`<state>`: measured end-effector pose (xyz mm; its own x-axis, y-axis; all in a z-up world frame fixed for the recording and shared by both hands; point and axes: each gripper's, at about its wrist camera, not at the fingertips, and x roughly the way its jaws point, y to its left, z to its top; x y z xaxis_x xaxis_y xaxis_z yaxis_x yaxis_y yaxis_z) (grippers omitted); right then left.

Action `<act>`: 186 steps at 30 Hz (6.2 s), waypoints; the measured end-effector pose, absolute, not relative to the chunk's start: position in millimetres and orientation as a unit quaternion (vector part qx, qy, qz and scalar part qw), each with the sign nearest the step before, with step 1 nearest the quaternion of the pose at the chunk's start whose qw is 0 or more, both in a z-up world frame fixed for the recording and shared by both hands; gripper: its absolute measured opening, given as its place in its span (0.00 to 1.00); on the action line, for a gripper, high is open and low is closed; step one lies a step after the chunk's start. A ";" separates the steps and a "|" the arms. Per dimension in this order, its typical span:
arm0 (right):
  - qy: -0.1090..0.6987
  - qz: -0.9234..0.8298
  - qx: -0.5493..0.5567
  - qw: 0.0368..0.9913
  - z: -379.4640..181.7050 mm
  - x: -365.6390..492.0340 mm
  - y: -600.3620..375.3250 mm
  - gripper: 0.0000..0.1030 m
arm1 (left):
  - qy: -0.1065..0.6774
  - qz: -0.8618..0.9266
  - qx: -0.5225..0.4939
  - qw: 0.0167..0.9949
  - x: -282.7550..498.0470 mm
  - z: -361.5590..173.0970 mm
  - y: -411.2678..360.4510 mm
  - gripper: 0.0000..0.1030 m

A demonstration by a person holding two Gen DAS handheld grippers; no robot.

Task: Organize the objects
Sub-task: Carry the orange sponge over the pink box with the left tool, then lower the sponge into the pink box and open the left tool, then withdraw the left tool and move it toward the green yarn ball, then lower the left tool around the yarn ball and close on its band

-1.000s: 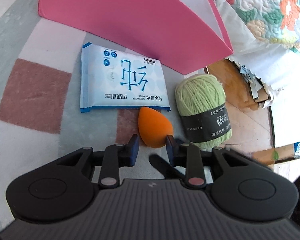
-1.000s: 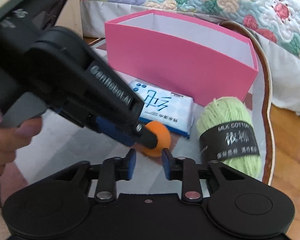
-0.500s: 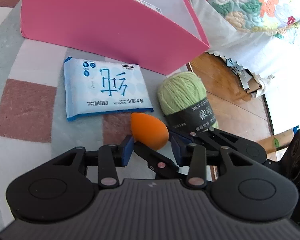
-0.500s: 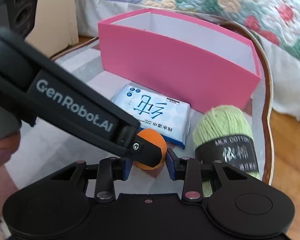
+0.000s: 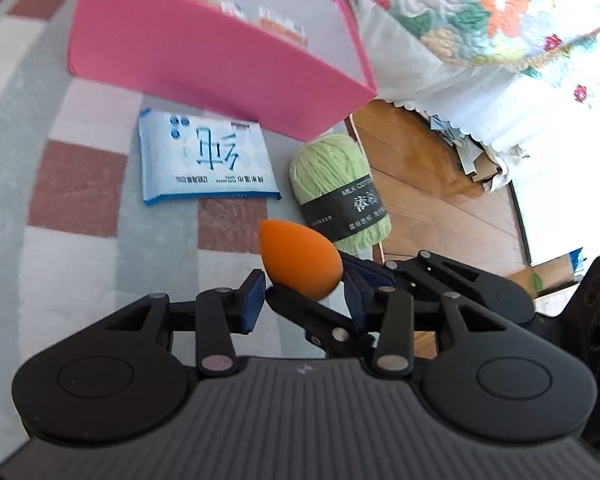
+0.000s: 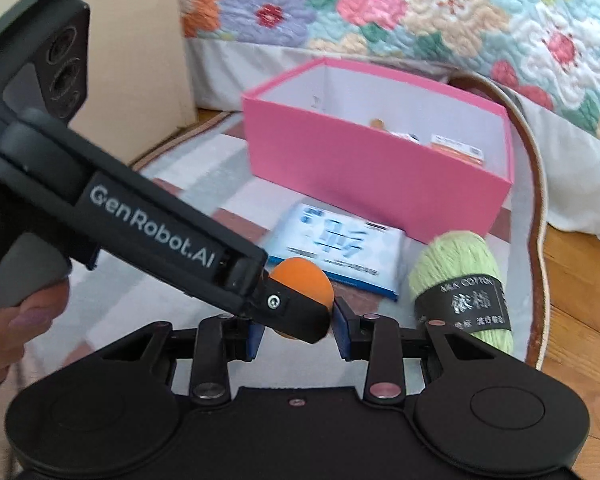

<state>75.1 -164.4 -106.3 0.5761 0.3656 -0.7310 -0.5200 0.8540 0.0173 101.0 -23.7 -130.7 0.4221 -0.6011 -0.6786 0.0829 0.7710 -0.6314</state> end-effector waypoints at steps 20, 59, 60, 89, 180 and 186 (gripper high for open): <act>0.299 0.289 -0.099 0.904 18.4 75.1 -167.8 0.39 | 0.435 -0.199 -0.162 0.863 107.6 30.1 -30.8 0.41; 0.407 0.118 -0.095 0.901 -66.0 313.5 -207.6 0.57 | 0.535 -0.152 -0.286 0.781 343.5 -102.7 -63.4 0.55; 0.399 0.122 -0.100 0.903 -67.0 307.8 -209.0 0.62 | 0.538 -0.153 -0.286 0.778 340.1 -102.1 -59.8 0.56; 0.403 0.252 -0.020 0.880 43.5 162.8 -226.1 0.64 | 0.511 -0.095 -0.132 0.844 170.2 29.2 -17.1 0.63; 0.437 0.223 -0.122 0.863 -133.8 147.1 -263.1 0.62 | 0.457 -0.207 -0.362 0.786 173.4 -190.3 -107.1 0.56; 0.442 0.216 -0.129 0.861 -140.3 149.0 -257.6 0.63 | 0.473 -0.196 -0.361 0.779 175.4 -193.1 -102.9 0.52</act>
<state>149.0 -257.6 -140.3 0.5152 0.2579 -0.8173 -0.4869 0.8729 -0.0315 175.4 -102.9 -193.1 0.4758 -0.6474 -0.5954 -0.0356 0.6622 -0.7485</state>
